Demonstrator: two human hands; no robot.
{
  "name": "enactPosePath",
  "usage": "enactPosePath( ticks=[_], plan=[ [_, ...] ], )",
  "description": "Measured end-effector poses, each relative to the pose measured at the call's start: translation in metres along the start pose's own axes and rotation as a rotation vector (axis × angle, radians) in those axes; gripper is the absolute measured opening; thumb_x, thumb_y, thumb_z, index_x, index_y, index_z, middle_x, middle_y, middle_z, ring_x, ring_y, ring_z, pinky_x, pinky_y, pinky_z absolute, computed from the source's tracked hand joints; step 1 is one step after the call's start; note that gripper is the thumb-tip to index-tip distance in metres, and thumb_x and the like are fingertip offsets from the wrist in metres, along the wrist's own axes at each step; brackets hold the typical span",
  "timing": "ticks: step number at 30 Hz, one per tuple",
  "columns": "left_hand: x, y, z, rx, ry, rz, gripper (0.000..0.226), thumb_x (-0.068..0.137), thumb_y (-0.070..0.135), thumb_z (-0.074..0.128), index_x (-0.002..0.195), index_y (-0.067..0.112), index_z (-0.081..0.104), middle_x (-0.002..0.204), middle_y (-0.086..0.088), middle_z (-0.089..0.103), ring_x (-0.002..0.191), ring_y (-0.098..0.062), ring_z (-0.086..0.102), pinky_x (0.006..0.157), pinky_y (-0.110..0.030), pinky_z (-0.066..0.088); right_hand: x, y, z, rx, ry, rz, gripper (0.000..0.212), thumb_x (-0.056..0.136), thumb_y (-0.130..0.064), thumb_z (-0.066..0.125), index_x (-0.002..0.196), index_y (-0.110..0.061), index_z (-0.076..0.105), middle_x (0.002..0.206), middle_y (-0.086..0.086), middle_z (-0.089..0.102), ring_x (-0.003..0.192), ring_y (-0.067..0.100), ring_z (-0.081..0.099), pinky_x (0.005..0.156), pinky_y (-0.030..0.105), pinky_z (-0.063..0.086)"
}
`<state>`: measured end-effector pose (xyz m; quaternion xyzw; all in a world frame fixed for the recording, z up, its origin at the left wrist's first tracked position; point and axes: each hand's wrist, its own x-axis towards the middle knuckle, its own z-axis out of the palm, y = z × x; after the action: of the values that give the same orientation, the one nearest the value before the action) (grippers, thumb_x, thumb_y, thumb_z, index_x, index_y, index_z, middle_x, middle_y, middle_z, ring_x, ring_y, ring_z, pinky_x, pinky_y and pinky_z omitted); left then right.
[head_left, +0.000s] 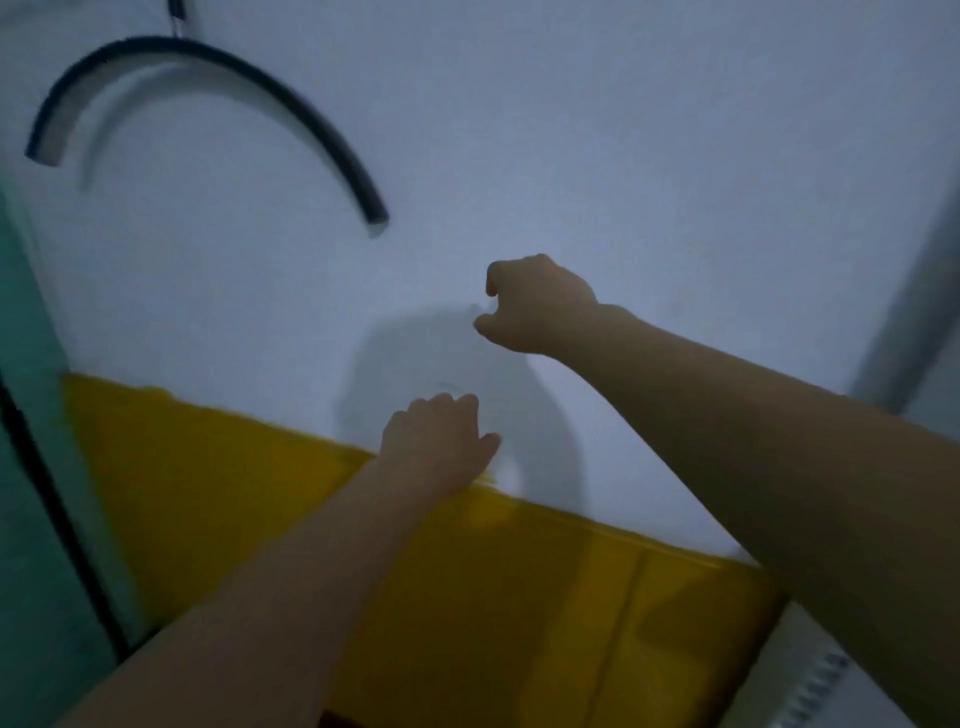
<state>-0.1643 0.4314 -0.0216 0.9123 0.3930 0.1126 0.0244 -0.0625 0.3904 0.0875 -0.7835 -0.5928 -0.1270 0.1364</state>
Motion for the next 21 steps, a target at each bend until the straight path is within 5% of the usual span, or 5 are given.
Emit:
enactPosePath(
  ticks=[15,21],
  plan=[
    [-0.153,0.381,-0.018,-0.188,-0.167,0.897,0.063,0.094,0.056,0.037,0.143,0.018,0.032,0.146,-0.007,0.042,0.127,-0.026,0.046,0.102,-0.038,0.039,-0.357,0.199,-0.174,-0.279,0.038,0.869,0.033,0.089,-0.024,0.055,0.120,-0.012,0.058,0.116,0.007,0.058,0.101,0.025,0.058,0.071,0.026,0.038],
    [-0.273,0.524,-0.013,-0.146,-0.254,1.205,0.058,0.094,0.054,0.038,0.138,0.015,0.038,0.140,-0.009,0.044,0.126,-0.027,0.044,0.102,-0.039,0.039,-0.539,0.245,-0.233,-0.384,-0.041,1.157,0.024,0.091,-0.029,0.053,0.104,-0.009,0.055,0.094,0.005,0.051,0.086,0.025,0.053,0.068,0.031,0.042]
  ],
)
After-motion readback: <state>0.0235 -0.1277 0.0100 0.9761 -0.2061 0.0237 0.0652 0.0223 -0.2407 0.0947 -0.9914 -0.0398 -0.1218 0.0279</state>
